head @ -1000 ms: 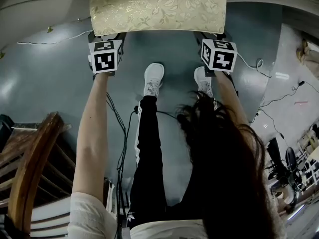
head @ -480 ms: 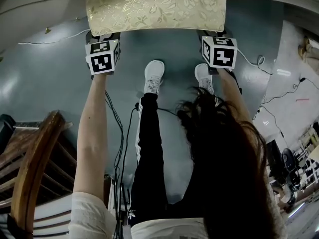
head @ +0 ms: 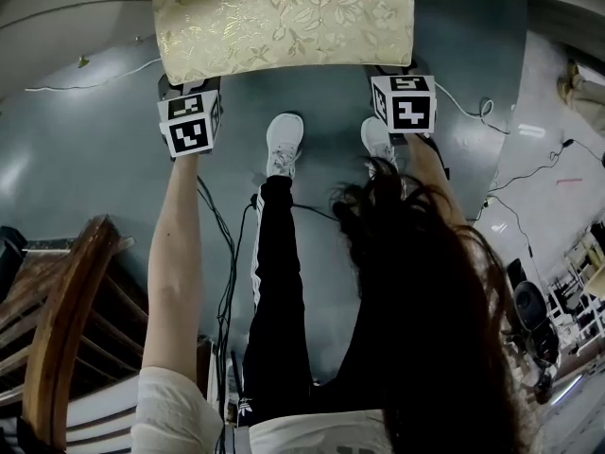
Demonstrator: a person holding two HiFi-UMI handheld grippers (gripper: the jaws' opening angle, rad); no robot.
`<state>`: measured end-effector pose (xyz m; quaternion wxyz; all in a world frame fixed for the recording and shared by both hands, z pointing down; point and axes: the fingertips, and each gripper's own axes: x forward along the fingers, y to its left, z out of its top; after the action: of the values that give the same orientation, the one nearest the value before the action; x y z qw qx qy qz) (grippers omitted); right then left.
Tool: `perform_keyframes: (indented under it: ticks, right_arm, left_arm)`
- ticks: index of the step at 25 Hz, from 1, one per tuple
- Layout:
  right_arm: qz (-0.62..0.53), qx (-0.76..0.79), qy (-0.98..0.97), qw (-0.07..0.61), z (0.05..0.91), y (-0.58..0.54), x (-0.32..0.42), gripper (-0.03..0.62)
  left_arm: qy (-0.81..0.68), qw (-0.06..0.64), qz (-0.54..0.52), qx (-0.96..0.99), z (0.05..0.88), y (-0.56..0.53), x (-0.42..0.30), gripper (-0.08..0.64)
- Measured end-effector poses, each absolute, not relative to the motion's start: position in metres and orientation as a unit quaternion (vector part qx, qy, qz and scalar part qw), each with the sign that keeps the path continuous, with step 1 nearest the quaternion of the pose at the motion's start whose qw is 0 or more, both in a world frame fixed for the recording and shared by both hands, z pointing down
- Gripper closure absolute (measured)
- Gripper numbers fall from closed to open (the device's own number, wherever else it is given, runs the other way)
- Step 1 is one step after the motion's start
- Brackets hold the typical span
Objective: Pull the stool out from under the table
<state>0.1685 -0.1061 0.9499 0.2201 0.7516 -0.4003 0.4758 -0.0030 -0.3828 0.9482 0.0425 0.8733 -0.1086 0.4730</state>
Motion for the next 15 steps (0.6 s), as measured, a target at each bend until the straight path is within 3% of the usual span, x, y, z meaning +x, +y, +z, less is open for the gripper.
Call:
perform_keyframes:
  ticks: [15]
  right_arm:
    - [0.497,0.741,-0.391,0.227,0.9456,-0.0979,0.1612,0.344]
  left_arm:
    - [-0.114,0.027,0.501,0.857,0.9445,-0.3813,-0.0037,0.305]
